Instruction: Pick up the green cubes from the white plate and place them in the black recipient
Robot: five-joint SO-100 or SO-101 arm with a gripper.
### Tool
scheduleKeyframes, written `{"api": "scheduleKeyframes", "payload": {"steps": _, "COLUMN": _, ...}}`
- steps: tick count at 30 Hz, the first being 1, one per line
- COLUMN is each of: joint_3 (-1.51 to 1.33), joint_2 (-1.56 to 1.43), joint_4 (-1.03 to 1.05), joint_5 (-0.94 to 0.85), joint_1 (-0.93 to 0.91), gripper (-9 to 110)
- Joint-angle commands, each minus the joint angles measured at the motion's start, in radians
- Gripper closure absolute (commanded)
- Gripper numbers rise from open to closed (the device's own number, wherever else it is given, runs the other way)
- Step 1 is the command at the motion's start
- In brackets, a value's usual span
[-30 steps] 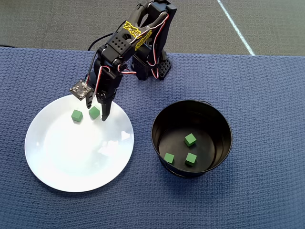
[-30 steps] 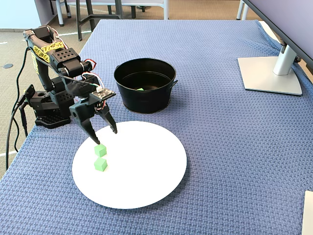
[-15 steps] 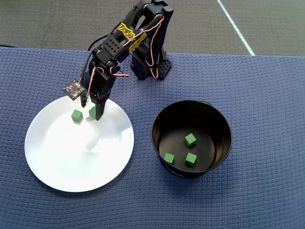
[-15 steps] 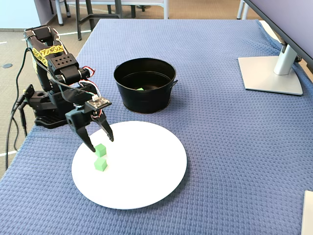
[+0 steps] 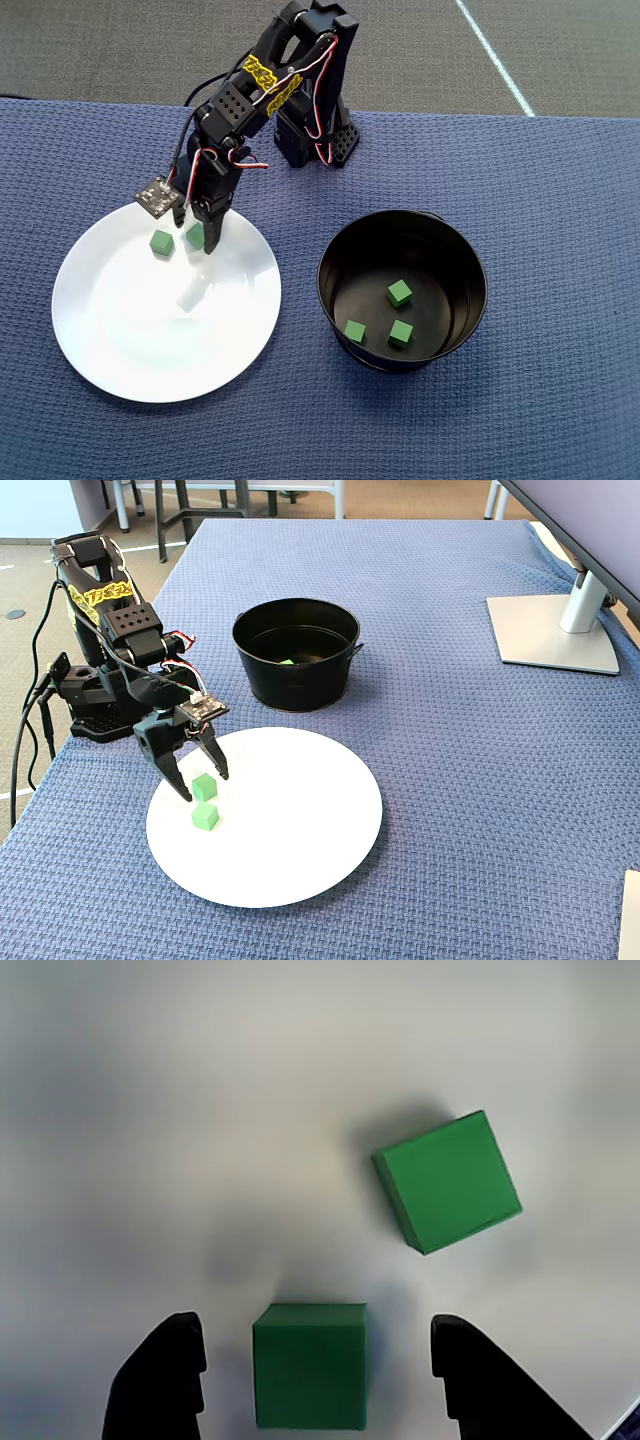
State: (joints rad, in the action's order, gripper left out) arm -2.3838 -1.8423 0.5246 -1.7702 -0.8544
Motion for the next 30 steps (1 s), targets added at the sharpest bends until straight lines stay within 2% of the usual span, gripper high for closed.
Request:
{"api": "scheduleKeyframes", "payload": {"steps": 1, "joint_3": -0.008, "joint_2": -0.008, "joint_4": -0.026, "joint_5": -0.012, "joint_1": 0.018, "gripper": 84}}
{"api": "scheduleKeyframes", "payload": {"steps": 6, "joint_3": -0.015, "joint_2": -0.008, "joint_4": -0.021, "joint_5": 0.003, "joint_1": 0.034, "gripper": 90}}
{"api": "scheduleKeyframes", "payload": {"steps": 10, "joint_3": -0.015, "joint_2": -0.008, "joint_4": -0.026, "joint_5": 0.012, "joint_1": 0.035, "gripper": 101}}
{"api": "scheduleKeyframes", "payload": {"steps": 15, "joint_3": -0.029, "joint_2": -0.011, "joint_4": -0.049, "joint_5": 0.028, "joint_1": 0.040, "gripper": 101}}
{"api": "scheduleKeyframes", "payload": {"steps": 19, "joint_3": 0.043, "joint_2": -0.055, "joint_4": -0.032, "joint_5": 0.189, "joint_1": 0.084, "gripper": 101}}
{"api": "scheduleKeyframes", "payload": {"steps": 24, "joint_3": 0.324, "joint_2": -0.135, "joint_4": 0.256, "joint_5": 0.367, "joint_1": 0.114, "gripper": 101}}
{"api": "scheduleKeyframes", "payload": {"steps": 30, "joint_3": 0.561, "joint_2": -0.233, "joint_4": 0.483, "joint_5": 0.707, "joint_1": 0.210, "gripper": 101}}
